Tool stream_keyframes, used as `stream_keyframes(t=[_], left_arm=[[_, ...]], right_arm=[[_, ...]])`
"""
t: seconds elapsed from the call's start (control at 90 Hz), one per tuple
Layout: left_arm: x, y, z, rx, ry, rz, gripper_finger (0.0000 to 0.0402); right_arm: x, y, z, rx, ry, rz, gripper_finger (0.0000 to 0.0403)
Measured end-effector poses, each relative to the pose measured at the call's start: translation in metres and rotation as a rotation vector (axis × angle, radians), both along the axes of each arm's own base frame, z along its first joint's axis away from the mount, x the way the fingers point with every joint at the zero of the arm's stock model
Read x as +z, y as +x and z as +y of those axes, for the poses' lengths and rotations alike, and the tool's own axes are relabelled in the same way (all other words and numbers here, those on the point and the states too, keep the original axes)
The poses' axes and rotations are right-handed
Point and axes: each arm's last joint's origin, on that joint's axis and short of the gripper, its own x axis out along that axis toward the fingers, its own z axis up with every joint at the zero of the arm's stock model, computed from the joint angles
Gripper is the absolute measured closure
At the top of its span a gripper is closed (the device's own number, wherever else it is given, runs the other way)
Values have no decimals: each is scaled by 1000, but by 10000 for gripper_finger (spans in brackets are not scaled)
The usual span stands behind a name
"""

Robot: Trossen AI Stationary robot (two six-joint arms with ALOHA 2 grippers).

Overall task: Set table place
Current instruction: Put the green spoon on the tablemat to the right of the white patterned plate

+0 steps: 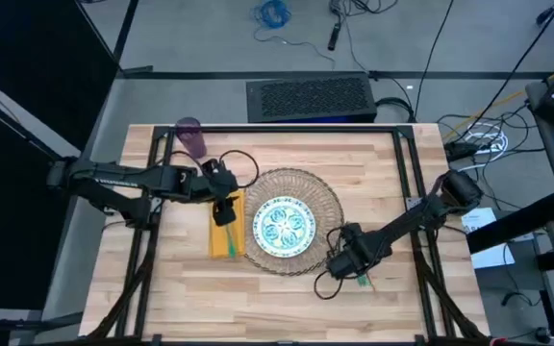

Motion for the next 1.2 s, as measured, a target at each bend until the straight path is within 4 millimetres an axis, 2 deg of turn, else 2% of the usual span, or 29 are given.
stream_keyframes(t=[0.089, 0.211, 0.522, 0.756, 0.933, 1.044, 1.2], left_arm=[[0, 0, 0, 0, 0, -1, 235], [1, 1, 0, 3, 4, -15, 235], [2, 3, 0, 5, 15, -37, 235], [1, 2, 0, 3, 16, -30, 235], [-8, 0, 0, 6, 14, 1, 235], [-12, -2, 0, 7, 13, 16, 235], [-16, -3, 0, 8, 13, 27, 235]], right_arm=[[10, -5, -6, -39, -32, -19, 402], [18, 0, -20, -99, -68, -76, 402], [8, 29, -77, -170, -101, -96, 401], [5, 45, -102, -154, -121, -158, 402], [-3, 49, -108, -145, -104, -148, 402], [-12, 55, -103, -136, -69, -150, 402], [-14, 56, -94, -148, -62, -164, 403]])
